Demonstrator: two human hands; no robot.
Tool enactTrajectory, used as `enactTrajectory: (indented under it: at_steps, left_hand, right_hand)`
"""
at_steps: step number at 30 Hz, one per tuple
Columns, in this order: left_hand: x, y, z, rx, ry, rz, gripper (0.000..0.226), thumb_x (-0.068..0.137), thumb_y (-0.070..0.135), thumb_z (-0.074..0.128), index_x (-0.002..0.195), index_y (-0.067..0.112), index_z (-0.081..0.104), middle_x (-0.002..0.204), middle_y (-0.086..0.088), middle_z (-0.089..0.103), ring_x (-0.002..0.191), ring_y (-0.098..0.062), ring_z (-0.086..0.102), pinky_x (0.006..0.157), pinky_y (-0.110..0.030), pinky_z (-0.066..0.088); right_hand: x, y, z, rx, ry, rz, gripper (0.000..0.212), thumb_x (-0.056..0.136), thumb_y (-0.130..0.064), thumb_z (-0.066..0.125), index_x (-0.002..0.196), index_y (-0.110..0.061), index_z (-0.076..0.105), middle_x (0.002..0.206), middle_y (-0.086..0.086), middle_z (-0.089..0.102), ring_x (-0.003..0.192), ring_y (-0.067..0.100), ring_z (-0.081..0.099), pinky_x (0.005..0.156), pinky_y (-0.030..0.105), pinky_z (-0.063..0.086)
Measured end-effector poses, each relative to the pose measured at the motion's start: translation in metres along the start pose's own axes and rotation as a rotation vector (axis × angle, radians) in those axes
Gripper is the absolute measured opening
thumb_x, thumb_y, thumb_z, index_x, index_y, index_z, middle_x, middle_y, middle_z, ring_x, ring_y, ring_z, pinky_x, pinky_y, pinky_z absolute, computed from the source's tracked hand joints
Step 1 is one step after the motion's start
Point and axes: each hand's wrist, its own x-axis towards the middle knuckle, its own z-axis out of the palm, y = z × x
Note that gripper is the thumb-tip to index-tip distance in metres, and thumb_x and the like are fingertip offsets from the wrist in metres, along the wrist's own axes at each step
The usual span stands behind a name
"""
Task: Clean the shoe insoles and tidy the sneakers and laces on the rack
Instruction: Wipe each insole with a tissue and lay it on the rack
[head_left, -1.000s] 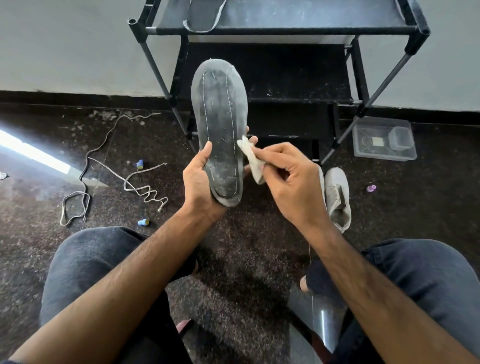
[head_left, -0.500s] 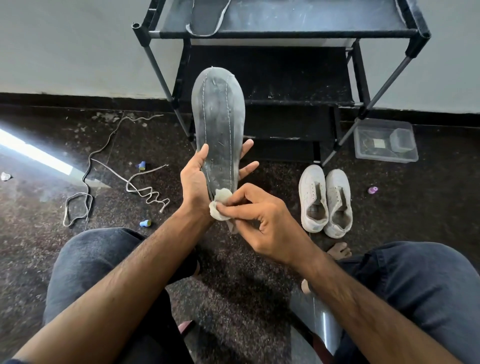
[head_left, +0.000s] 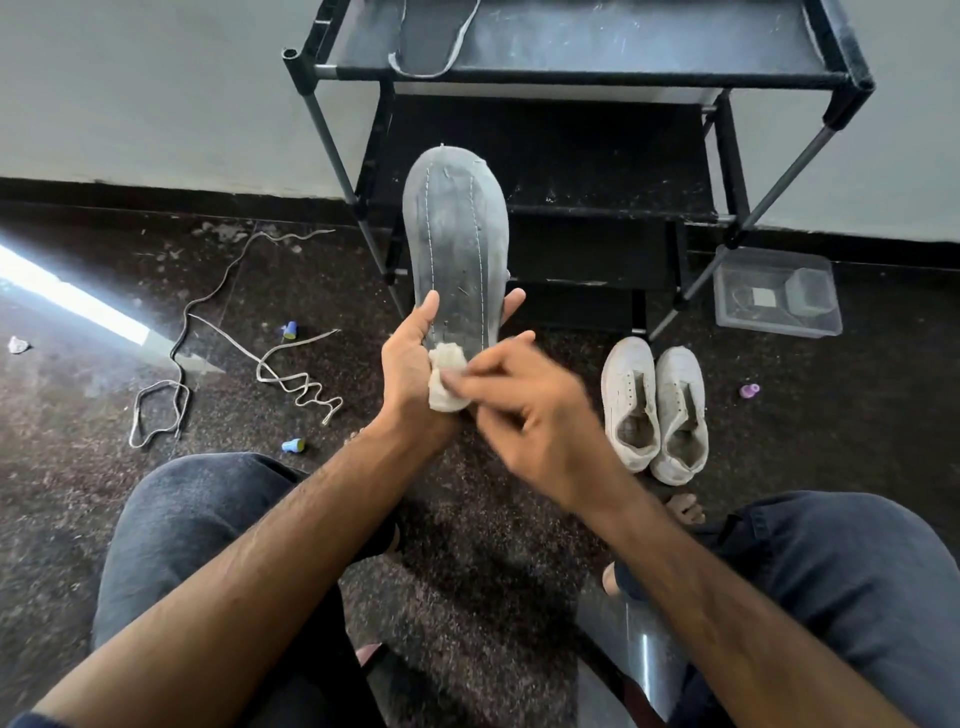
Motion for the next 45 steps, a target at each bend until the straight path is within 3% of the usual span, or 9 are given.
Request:
enactTrajectory:
  at_steps: [3,10,16,22,26,32,36,39,45]
  left_hand:
    - [-0.004,0.002,0.004,-0.015,0.034,0.022,0.051,0.108,0.04,0.037,0.143,0.006,0.053,0.132,-0.017,0.068,0.126,-0.031,0.065,0.112,-0.05,0.046]
    - [-0.003,0.007,0.007,-0.011,0.107,0.09,0.048,0.109,0.039,0.031,0.137,0.007,0.055,0.123,-0.015,0.073,0.115,-0.03,0.071,0.1,-0.05,0.054]
    - [-0.001,0.009,0.006,-0.053,0.011,0.107,0.051,0.11,0.039,0.028,0.146,0.01,0.05,0.135,-0.013,0.067,0.122,-0.029,0.067,0.089,-0.048,0.059]
    - [0.0,0.008,0.003,0.036,-0.062,0.146,0.049,0.111,0.034,0.027,0.15,0.011,0.045,0.145,-0.016,0.059,0.13,-0.032,0.061,0.1,-0.053,0.054]
    - [0.003,0.002,-0.004,0.101,-0.056,0.134,0.05,0.109,0.031,0.034,0.153,0.009,0.041,0.145,-0.019,0.058,0.133,-0.035,0.057,0.116,-0.054,0.04]
    - [0.005,-0.003,-0.003,0.137,-0.061,0.069,0.058,0.11,0.04,0.024,0.154,0.006,0.039,0.152,-0.012,0.053,0.141,-0.025,0.051,0.116,-0.038,0.041]
    - [0.009,0.003,-0.009,0.105,-0.114,0.107,0.059,0.11,0.038,0.02,0.157,0.005,0.031,0.156,-0.016,0.047,0.142,-0.033,0.048,0.121,-0.048,0.035]
    - [0.011,0.005,-0.004,0.116,-0.216,0.16,0.057,0.111,0.036,0.018,0.158,0.006,0.032,0.157,-0.018,0.045,0.142,-0.037,0.048,0.112,-0.055,0.044]
    - [0.008,0.0,-0.008,0.195,-0.208,0.159,0.057,0.107,0.037,0.036,0.155,0.006,0.038,0.153,-0.014,0.051,0.141,-0.03,0.049,0.113,-0.044,0.046]
  right_hand:
    - [-0.008,0.008,0.003,-0.094,-0.067,-0.093,0.034,0.092,0.006,0.065,0.126,0.001,0.069,0.111,0.01,0.062,0.103,0.022,0.061,0.09,0.032,0.054]
    - [-0.013,0.015,0.002,-0.175,-0.115,-0.141,0.029,0.095,-0.001,0.064,0.124,0.003,0.069,0.112,0.011,0.064,0.103,0.026,0.061,0.091,0.034,0.052]
    - [-0.01,0.041,-0.018,-0.244,-0.131,-0.01,0.025,0.092,-0.004,0.069,0.115,-0.003,0.075,0.103,0.005,0.063,0.094,0.018,0.062,0.08,0.032,0.055]
    - [0.005,0.037,-0.031,-0.147,0.244,0.242,0.017,0.087,-0.004,0.073,0.101,-0.012,0.08,0.091,-0.002,0.067,0.079,0.011,0.064,0.064,0.031,0.055]
    - [0.015,0.022,-0.031,-0.114,0.414,0.211,0.024,0.092,-0.005,0.068,0.114,-0.008,0.076,0.1,0.002,0.067,0.088,0.011,0.064,0.071,0.02,0.054]
    - [0.001,0.015,0.006,-0.157,0.141,0.135,0.032,0.092,0.005,0.064,0.123,-0.001,0.071,0.105,0.004,0.059,0.099,0.008,0.06,0.094,0.014,0.049]
    - [-0.01,0.015,0.002,0.032,0.049,0.242,0.023,0.087,-0.002,0.068,0.107,-0.007,0.079,0.095,0.0,0.066,0.085,0.01,0.065,0.078,0.02,0.054]
    - [-0.004,0.019,-0.009,0.419,-0.049,0.442,0.02,0.078,-0.001,0.06,0.083,-0.004,0.08,0.084,0.005,0.071,0.077,0.017,0.063,0.073,0.029,0.05]
    - [0.021,0.027,-0.033,0.956,0.197,0.713,0.023,0.084,0.008,0.05,0.074,-0.003,0.068,0.074,0.005,0.065,0.068,0.013,0.058,0.056,0.021,0.049]
